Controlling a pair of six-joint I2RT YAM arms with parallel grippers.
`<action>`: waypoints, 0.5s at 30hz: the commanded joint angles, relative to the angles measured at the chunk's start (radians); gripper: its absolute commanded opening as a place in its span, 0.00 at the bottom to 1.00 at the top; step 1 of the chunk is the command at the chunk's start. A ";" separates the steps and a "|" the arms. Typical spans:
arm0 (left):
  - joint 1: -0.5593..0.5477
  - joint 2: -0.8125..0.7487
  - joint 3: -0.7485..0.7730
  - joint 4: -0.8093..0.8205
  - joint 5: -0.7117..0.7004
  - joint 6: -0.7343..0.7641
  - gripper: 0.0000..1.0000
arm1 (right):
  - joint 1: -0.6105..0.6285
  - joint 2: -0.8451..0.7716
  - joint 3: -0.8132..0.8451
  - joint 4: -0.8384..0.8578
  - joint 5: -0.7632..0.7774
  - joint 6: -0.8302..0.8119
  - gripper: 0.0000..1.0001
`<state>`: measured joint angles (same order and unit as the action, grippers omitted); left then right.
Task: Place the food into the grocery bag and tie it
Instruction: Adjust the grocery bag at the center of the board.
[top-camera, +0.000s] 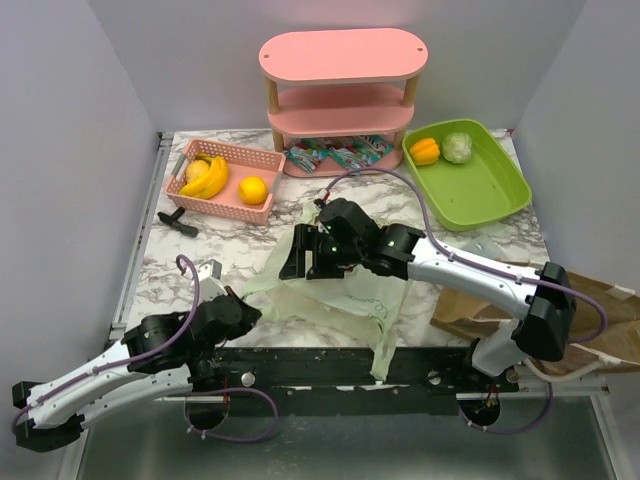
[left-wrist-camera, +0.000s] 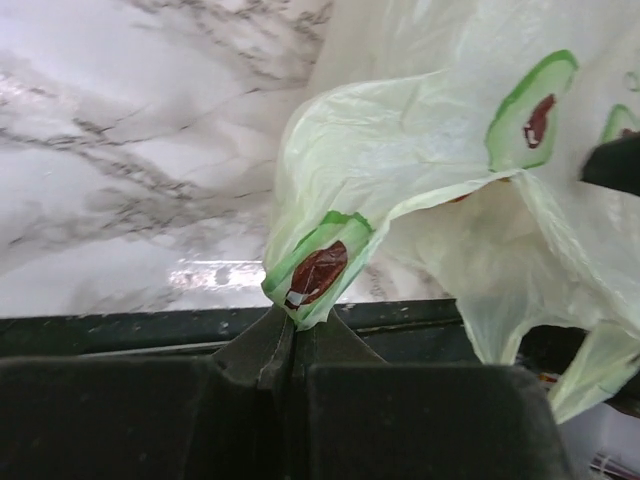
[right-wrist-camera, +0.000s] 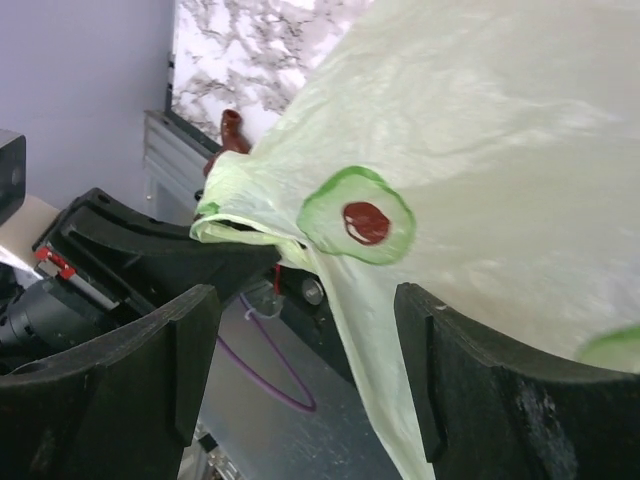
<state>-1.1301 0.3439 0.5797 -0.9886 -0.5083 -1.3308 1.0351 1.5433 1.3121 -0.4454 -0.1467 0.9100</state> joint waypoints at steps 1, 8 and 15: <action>-0.005 0.029 0.047 -0.186 -0.046 -0.061 0.00 | 0.009 -0.050 -0.020 -0.088 0.090 -0.031 0.78; -0.005 0.165 0.146 -0.316 -0.081 -0.063 0.00 | 0.023 -0.095 -0.020 -0.154 0.130 -0.028 0.80; -0.010 0.351 0.313 -0.466 -0.073 -0.070 0.00 | 0.053 -0.101 0.057 -0.282 0.221 -0.206 0.94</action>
<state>-1.1347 0.6018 0.7864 -1.3014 -0.5461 -1.3857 1.0657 1.4620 1.3132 -0.6296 -0.0036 0.8486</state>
